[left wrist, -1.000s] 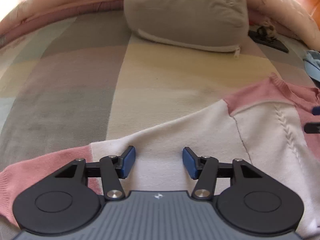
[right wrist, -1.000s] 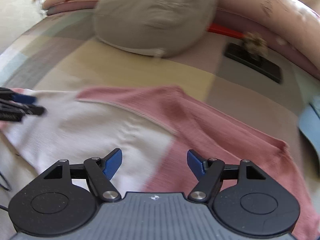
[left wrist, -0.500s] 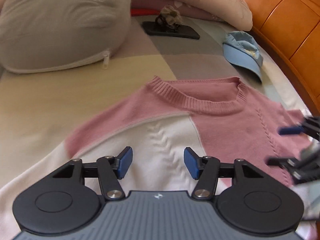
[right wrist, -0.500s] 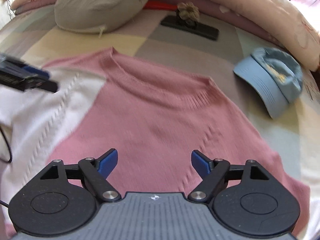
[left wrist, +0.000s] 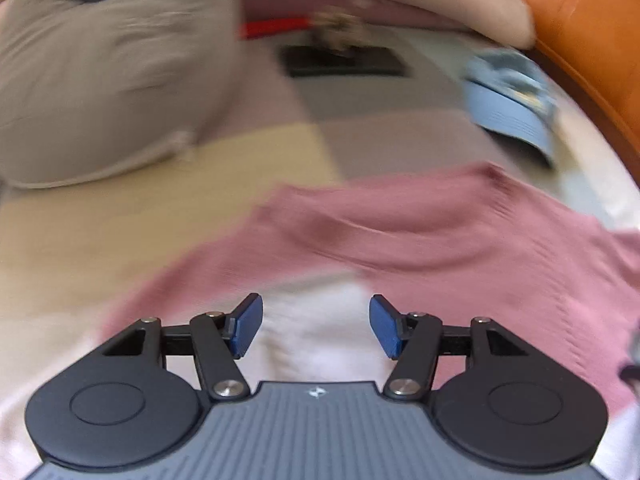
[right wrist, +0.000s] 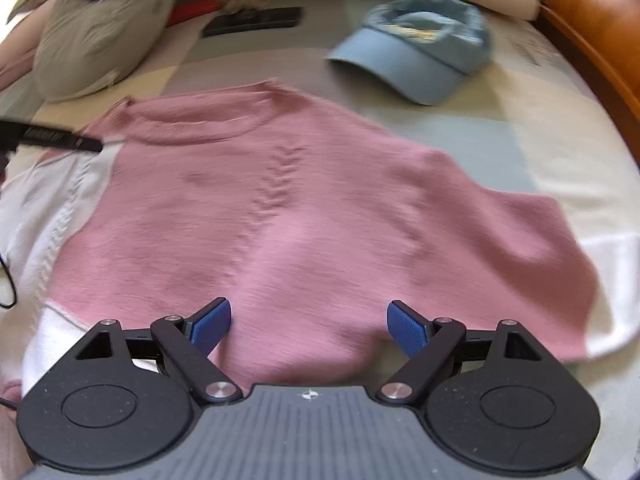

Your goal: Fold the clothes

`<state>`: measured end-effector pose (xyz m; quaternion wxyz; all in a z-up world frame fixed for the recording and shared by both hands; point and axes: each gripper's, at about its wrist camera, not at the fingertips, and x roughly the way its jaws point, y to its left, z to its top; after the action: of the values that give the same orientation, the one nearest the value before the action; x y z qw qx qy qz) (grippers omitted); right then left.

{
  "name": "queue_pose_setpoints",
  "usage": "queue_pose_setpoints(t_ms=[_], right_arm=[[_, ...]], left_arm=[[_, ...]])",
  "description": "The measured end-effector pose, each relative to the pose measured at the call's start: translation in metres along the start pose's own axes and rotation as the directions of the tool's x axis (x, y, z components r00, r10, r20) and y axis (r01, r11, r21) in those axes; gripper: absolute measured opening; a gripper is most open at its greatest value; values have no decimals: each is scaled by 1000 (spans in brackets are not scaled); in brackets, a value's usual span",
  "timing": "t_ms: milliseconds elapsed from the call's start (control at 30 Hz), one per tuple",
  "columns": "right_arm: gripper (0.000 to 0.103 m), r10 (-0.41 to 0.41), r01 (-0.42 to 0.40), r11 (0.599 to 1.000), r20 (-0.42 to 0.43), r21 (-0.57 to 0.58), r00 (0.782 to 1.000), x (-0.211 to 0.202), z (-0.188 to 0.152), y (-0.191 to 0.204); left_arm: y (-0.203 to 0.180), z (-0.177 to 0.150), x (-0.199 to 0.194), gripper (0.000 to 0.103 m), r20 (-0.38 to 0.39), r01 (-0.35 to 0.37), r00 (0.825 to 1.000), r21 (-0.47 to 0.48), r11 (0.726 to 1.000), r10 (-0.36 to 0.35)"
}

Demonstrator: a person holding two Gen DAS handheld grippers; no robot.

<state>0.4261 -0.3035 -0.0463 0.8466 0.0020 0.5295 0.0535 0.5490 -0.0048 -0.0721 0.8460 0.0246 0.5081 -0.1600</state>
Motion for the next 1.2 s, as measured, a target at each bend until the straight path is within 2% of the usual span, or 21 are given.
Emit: queue_pose_setpoints(t_ms=[100, 233, 333, 433, 633, 900, 1000, 1067, 1133, 1200], right_arm=[[89, -17, 17, 1000, 21, 25, 1000, -4, -5, -25], [89, -25, 22, 997, 43, 77, 999, -7, -7, -63], [89, -29, 22, 993, 58, 119, 998, -8, -8, -92], [89, -34, 22, 987, 73, 160, 997, -10, -8, -120], [90, -61, 31, 974, 131, 223, 989, -20, -13, -170], [90, -65, 3, 922, 145, 388, 987, -21, -40, -219], [90, -79, 5, 894, 146, 449, 986, -21, -54, -232], [90, -88, 8, 876, 142, 483, 986, -20, -62, -240], [90, -95, 17, 863, 131, 505, 987, -18, -66, -250], [91, -95, 14, 849, 127, 529, 987, -14, -68, -262]], left_arm=[[-45, -4, 5, 59, -51, 94, 995, 81, 992, -90], [-102, -7, 10, 59, -78, 161, 986, 205, 966, -147], [-142, -9, 12, 59, -89, 211, 977, 283, 936, -193], [-168, 0, 21, 59, -104, 242, 970, 312, 919, -220], [-217, 18, 37, 59, -159, 266, 963, 411, 872, -218], [-271, 31, 57, 65, -247, 379, 923, 474, 795, -294], [-289, 28, 69, 65, -258, 362, 930, 542, 758, -260], [-292, 27, 76, 67, -266, 354, 933, 543, 761, -244], [-289, 29, 78, 75, -264, 373, 925, 504, 779, -272], [-286, 31, 79, 79, -263, 388, 919, 463, 797, -294]])
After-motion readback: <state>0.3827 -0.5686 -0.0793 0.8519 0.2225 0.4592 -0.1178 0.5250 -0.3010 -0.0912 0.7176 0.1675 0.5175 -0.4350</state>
